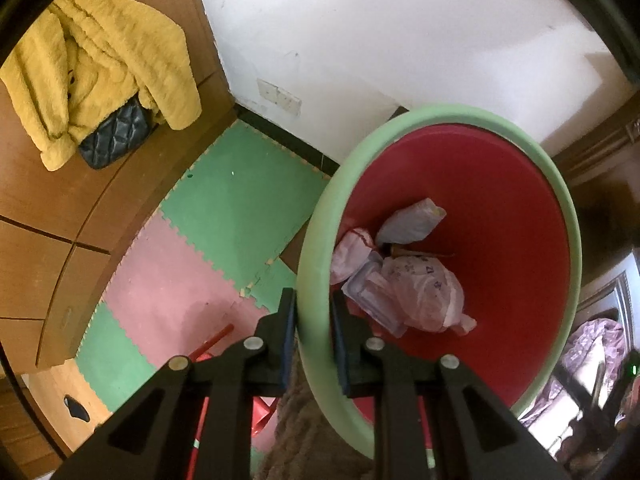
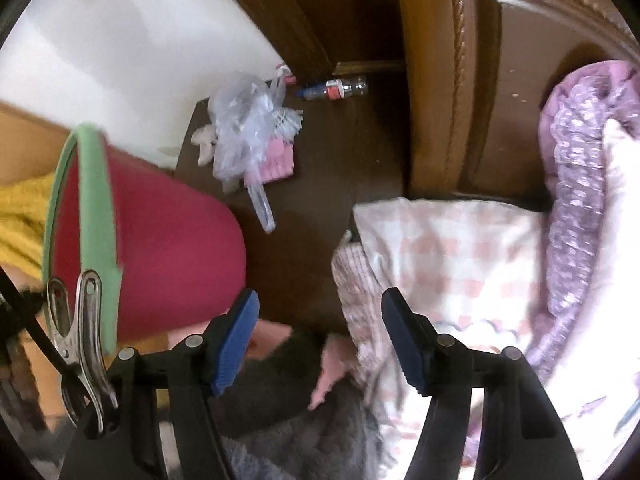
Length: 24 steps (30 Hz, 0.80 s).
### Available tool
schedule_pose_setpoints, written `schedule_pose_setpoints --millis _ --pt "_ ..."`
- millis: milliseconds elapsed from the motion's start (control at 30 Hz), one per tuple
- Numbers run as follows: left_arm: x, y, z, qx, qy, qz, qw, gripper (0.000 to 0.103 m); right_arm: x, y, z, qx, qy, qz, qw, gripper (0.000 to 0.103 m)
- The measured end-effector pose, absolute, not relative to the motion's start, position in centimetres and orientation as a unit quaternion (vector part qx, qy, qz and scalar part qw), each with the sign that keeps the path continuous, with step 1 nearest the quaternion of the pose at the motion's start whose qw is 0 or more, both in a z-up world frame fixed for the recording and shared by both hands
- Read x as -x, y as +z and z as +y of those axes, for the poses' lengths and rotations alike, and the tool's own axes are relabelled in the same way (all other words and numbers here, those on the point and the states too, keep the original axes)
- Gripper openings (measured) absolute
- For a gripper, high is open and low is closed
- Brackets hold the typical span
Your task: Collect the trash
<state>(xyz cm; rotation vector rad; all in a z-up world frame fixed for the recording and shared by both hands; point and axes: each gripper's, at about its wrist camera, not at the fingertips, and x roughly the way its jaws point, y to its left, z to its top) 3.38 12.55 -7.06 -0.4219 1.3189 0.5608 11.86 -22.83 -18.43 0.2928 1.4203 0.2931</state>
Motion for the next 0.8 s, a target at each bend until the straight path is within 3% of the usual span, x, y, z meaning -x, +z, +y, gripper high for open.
schedule_pose_setpoints --millis 200,633,733,800 --pt "-3.7 -6.7 12.1 0.179 0.25 0.601 0.738 0.017 -18.5 -20.8 -19.3 -0.189 0.168 0.642 0.724 0.076" --pt "-4.0 -7.5 12.7 0.172 0.239 0.615 0.731 0.017 -29.6 -29.0 -10.1 -0.181 0.139 0.665 0.711 0.073" --pt "-4.1 -7.6 12.6 0.166 0.234 0.618 0.732 0.017 -30.5 -29.0 -8.9 -0.153 0.161 0.656 0.721 0.015" --pt "-4.3 -7.6 12.5 0.159 0.232 0.62 0.733 0.017 -30.7 -28.5 -8.8 -0.138 0.157 0.647 0.734 0.006"
